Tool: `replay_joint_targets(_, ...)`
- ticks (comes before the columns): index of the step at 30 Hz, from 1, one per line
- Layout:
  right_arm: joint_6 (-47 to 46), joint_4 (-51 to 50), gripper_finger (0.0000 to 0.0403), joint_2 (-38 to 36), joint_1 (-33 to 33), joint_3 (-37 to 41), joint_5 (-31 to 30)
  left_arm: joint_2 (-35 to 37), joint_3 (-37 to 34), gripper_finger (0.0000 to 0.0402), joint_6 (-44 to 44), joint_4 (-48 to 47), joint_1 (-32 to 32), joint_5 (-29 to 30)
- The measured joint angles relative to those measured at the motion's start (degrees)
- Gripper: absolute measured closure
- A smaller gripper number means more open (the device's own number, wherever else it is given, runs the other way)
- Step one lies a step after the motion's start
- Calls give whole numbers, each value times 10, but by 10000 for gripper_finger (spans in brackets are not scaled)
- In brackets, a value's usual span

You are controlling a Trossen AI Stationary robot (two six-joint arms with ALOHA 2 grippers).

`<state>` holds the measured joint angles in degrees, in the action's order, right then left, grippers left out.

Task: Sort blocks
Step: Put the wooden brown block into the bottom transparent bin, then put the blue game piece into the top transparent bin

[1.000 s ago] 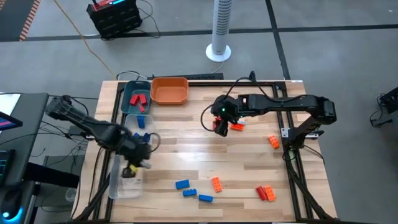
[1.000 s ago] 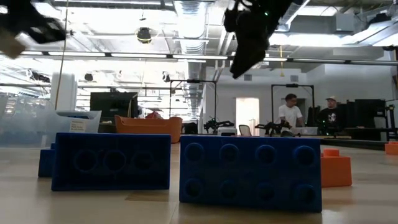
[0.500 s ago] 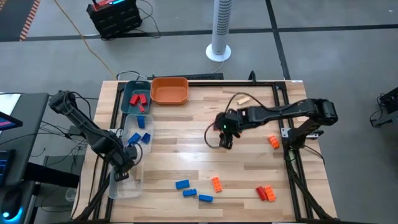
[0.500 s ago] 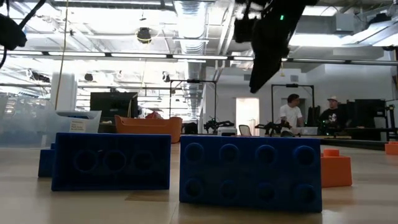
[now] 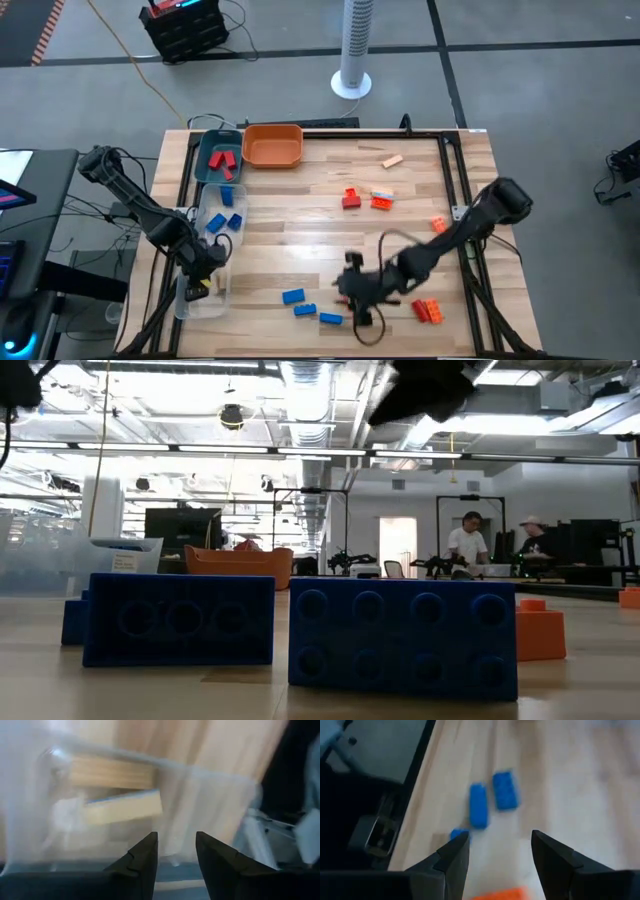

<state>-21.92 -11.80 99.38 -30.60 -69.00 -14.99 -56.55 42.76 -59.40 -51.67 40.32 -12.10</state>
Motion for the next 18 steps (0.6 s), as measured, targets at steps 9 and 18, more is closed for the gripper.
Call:
replay_joint_targets(9,-97,4,186,134,-52,-75,-22,0,70,272,42,-5,0,39)
replay_joint_targets(18,-145,-59,186,210,-91,-162,-82,0,138,272,86,-67,0,164)
